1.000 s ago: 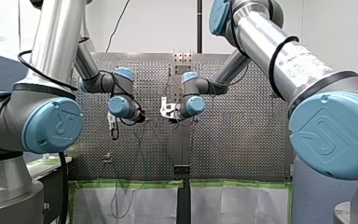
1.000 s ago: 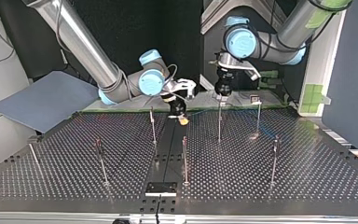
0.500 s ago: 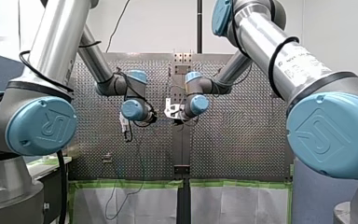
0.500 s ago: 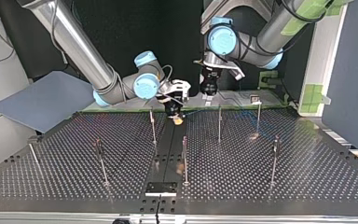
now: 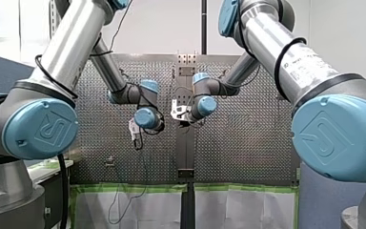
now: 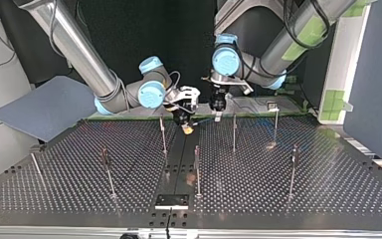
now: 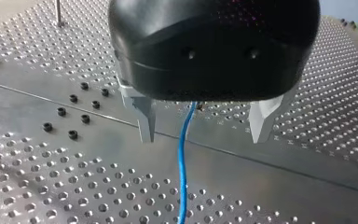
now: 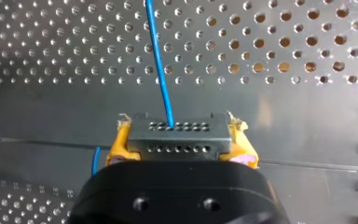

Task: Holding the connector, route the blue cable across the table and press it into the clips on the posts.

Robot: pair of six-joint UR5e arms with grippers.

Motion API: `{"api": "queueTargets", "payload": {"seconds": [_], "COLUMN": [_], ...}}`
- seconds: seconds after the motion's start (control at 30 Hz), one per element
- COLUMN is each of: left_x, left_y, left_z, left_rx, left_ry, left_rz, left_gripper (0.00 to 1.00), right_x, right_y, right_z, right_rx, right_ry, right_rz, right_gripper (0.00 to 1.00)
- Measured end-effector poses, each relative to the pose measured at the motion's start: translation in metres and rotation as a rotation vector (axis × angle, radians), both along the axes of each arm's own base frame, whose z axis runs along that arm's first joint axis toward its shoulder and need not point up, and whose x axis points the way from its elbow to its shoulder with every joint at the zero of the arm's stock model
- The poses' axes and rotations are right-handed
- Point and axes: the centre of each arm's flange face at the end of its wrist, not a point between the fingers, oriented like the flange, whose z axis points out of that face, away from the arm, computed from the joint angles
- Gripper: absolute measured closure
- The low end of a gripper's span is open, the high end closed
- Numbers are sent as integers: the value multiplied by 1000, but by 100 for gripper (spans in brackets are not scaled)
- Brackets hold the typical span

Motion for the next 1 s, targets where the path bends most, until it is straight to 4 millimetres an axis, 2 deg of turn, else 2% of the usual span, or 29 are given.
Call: {"api": "queueTargets", "payload": {"seconds": [0.37, 0.63, 0.83, 0.87, 0.9, 0.93, 0.97, 1.0], "left_x": [31, 41, 47, 47, 47, 47, 47, 47], "left_y": [-8, -8, -11, -11, -12, -12, -12, -13], "left_z": [20, 2, 3, 4, 4, 4, 4, 4], "left_rx": [-36, -19, -17, -16, -16, -16, -16, -16], "left_ry": [-46, -4, -7, -8, -9, -9, -10, -11], "left_rz": [7, 5, 14, 17, 21, 24, 25, 27], "left_gripper": [0, 0, 0, 20, 20, 40, 54, 54], "right_x": [0, -1, -2, -2, -2, -2, -2, -2], "right_y": [-1, -2, -3, -3, -3, -3, -3, -3], "right_z": [1, 2, 3, 3, 3, 4, 4, 4], "right_rx": [1, 1, 2, 3, 3, 3, 3, 3], "right_ry": [-5, -11, -14, -14, -14, -14, -14, -14], "right_rz": [12, 20, 24, 24, 25, 25, 26, 26], "right_gripper": [98, 98, 98, 98, 98, 98, 98, 98]}}
